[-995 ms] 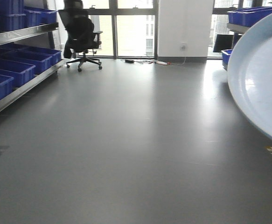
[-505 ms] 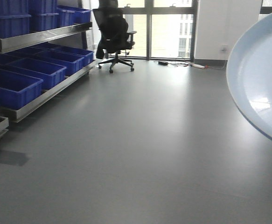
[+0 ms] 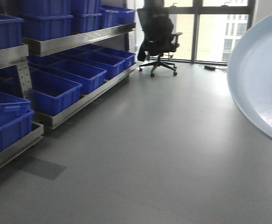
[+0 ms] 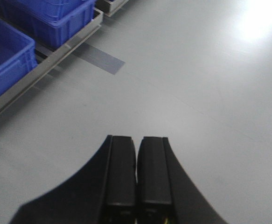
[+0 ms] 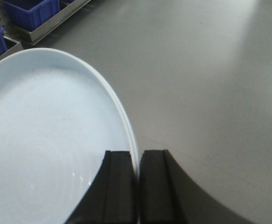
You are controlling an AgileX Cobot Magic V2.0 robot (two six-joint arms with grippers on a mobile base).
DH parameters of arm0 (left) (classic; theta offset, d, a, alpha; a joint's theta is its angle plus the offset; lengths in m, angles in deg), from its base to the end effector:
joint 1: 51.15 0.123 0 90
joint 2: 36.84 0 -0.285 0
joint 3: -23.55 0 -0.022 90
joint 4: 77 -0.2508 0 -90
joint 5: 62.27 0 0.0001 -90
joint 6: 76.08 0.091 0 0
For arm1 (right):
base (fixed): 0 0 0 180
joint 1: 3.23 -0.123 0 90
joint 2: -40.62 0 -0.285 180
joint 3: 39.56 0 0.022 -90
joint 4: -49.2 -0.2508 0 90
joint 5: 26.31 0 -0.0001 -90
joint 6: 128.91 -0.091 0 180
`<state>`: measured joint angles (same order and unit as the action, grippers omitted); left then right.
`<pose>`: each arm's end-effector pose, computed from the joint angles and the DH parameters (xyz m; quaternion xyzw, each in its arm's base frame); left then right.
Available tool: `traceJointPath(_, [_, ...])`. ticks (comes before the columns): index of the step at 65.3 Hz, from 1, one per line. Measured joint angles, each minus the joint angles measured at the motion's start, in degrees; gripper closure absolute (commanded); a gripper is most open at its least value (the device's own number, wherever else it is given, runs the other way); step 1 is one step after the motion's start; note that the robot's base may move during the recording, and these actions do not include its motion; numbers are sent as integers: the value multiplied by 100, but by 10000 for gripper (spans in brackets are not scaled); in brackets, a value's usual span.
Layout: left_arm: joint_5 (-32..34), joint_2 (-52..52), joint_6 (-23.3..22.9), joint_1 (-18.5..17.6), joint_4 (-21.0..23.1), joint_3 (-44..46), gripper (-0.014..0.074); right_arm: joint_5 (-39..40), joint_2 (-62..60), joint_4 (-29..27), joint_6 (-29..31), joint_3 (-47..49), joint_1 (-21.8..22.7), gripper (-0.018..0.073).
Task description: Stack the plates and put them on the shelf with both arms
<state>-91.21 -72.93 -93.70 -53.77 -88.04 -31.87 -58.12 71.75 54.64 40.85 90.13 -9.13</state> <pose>0.0997 0.0039 0.2609 -0.0632 0.8631 -0.0059 0.5010 0.0843 0.0041 0.2936 0.0117 0.8343 0.0345 0.5501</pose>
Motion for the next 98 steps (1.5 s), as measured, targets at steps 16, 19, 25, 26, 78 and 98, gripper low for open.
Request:
traceJointPath(16, [0, 0, 0, 0, 0, 0, 513, 0, 0, 0, 0, 0, 0, 534])
traceJointPath(19, [0, 0, 0, 0, 0, 0, 513, 0, 0, 0, 0, 0, 0, 534])
traceJointPath(25, [0, 0, 0, 0, 0, 0, 513, 0, 0, 0, 0, 0, 0, 534])
traceJointPath(26, [0, 0, 0, 0, 0, 0, 513, 0, 0, 0, 0, 0, 0, 534])
traceJointPath(78, [0, 0, 0, 0, 0, 0, 513, 0, 0, 0, 0, 0, 0, 534])
traceJointPath(98, [0, 0, 0, 0, 0, 0, 513, 0, 0, 0, 0, 0, 0, 534])
